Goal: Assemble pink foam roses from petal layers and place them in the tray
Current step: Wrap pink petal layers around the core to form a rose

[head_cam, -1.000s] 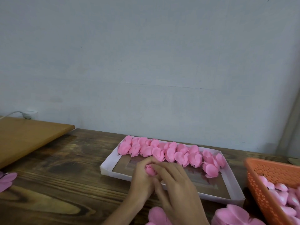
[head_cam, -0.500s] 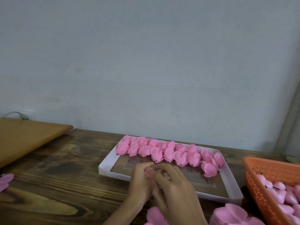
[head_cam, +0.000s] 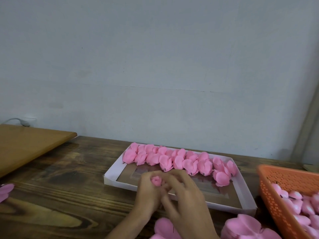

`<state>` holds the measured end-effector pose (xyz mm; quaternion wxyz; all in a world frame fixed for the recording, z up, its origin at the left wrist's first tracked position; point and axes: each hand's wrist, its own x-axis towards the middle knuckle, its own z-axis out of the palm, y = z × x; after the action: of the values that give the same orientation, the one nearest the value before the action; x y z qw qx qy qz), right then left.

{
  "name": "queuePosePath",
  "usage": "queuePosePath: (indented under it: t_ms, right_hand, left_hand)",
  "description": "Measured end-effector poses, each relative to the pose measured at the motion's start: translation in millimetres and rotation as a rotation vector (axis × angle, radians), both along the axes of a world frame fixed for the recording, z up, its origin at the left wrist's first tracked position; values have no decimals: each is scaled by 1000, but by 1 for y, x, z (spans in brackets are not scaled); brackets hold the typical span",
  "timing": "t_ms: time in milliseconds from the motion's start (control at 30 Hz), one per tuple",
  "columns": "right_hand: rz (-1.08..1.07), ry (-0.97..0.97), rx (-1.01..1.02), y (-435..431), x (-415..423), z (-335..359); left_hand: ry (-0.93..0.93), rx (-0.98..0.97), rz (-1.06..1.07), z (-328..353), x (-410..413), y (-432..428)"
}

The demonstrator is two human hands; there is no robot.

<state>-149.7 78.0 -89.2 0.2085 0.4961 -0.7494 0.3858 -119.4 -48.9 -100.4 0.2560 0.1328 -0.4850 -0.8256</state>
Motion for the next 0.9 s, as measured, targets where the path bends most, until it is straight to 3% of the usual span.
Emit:
queuePosePath:
  t_ms: [67,133,233,467,600,767,900]
  right_hand:
    - [20,-195,-145,-2,-3,-3]
    - [40,-353,-171,-4,-8,-4]
    - [104,-407,-97,-4,-6,-5]
    - [102,-535,-217,-7,5,1]
    - [268,-844,-214,-9,1,6]
    - [533,-1420,-177,-8,-2,10]
    - [457,-1480,-176,-7,5,16]
  left_hand:
    - [12,-164,118,-5,0,-4]
    - [-3,-161,142,-6,3,-8]
    - [64,-29,-20,0,9,-6]
    - [105,-11,-184,7,13,11]
    - [152,-15,-256,9,15,10]
    - [172,-43,-333,11,19,5]
    - [140,-116,-318,12,20,4]
